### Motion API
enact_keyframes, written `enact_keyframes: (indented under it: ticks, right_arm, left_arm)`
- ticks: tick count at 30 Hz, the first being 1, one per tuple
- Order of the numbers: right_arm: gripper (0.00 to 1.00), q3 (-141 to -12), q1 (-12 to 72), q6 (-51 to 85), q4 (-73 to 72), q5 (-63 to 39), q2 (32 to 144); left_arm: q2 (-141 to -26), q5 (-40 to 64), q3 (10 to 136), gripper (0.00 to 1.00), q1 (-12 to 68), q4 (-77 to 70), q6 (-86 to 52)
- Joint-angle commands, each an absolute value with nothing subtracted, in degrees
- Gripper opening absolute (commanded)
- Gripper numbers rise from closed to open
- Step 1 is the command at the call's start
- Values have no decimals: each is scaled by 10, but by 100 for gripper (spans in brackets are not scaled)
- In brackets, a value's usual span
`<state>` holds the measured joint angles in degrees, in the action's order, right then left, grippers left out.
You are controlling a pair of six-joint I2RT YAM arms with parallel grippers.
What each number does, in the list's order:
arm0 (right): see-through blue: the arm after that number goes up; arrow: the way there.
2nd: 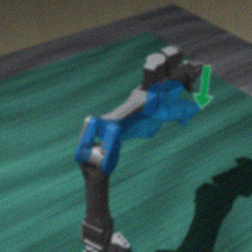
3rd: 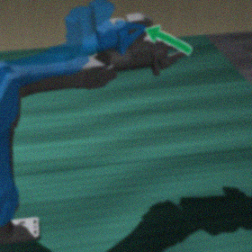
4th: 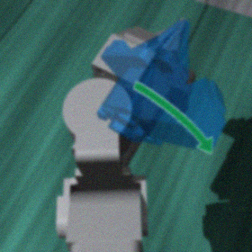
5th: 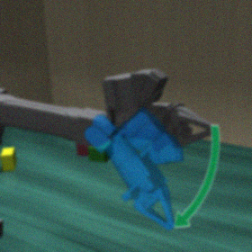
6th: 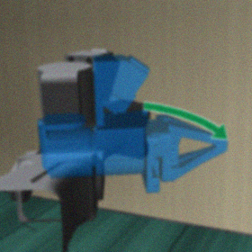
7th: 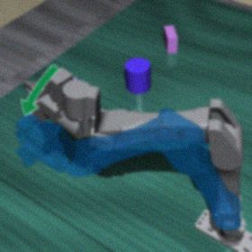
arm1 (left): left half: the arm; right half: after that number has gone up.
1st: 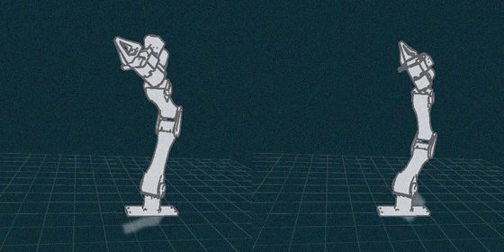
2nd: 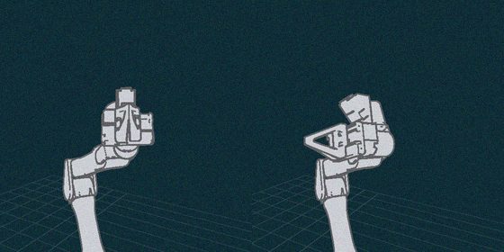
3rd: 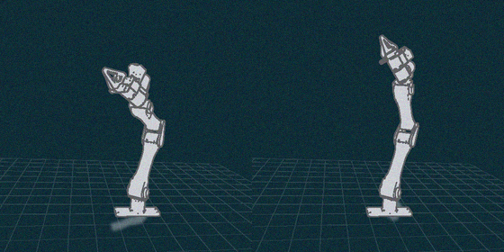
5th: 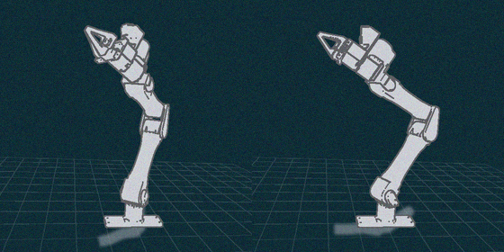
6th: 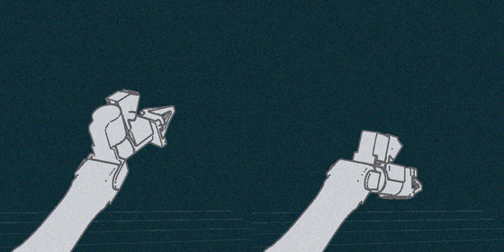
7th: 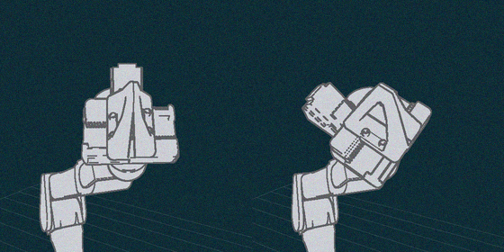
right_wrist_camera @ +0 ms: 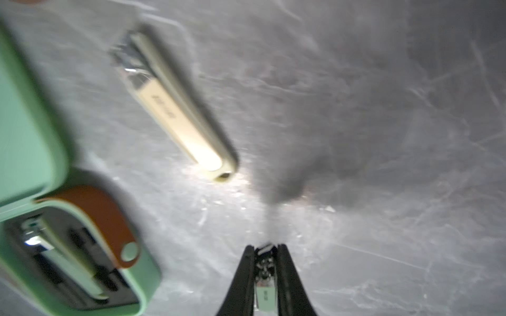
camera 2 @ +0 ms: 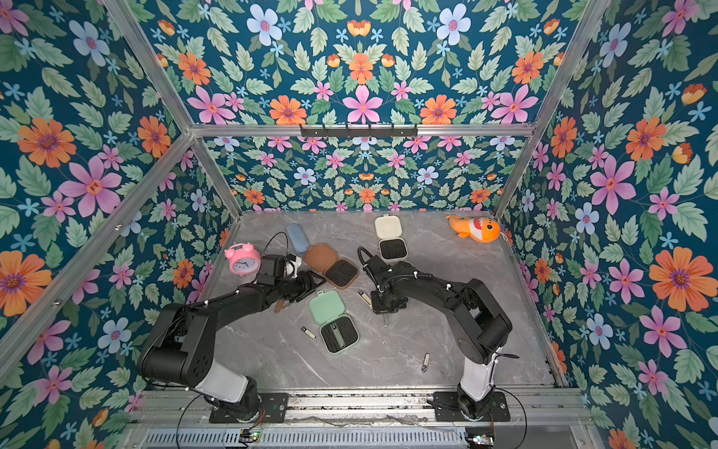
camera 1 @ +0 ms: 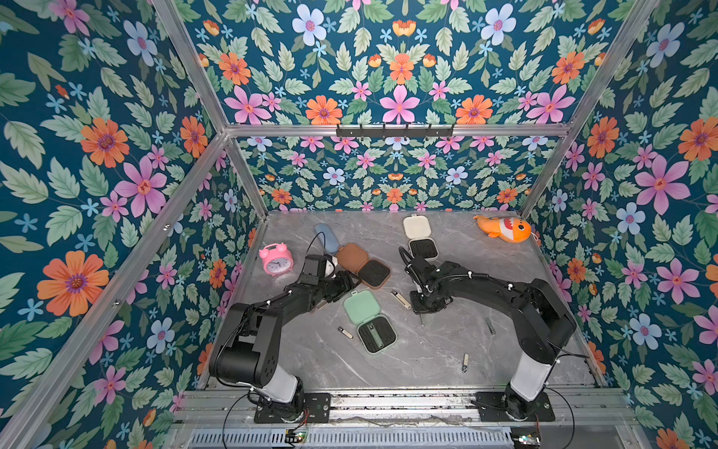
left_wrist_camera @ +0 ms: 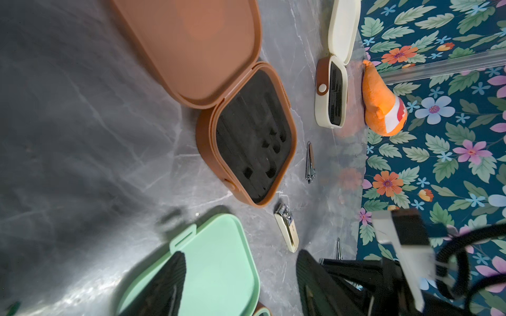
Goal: Organize nail clipper sets
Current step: Pick up the nail clipper from the center of the board, then place the nail clipper in the storage box.
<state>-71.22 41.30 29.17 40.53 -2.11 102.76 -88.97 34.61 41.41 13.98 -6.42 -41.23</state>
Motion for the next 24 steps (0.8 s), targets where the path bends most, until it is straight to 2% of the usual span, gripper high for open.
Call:
enact_keyframes:
  ticks: [1,11,24]
  right_arm:
    - [15,-735,441,277,398,-6,1024]
    - [14,-789,525,243,319,-27,1076]
    - [13,-795,558,250,294,-41,1116]
  left_arm:
    - [-899,358,421,67,142,-72,-411]
    - [-934,368,412,66,151,-103,-424]
    - [-938,360,382,65,152,-119,-429]
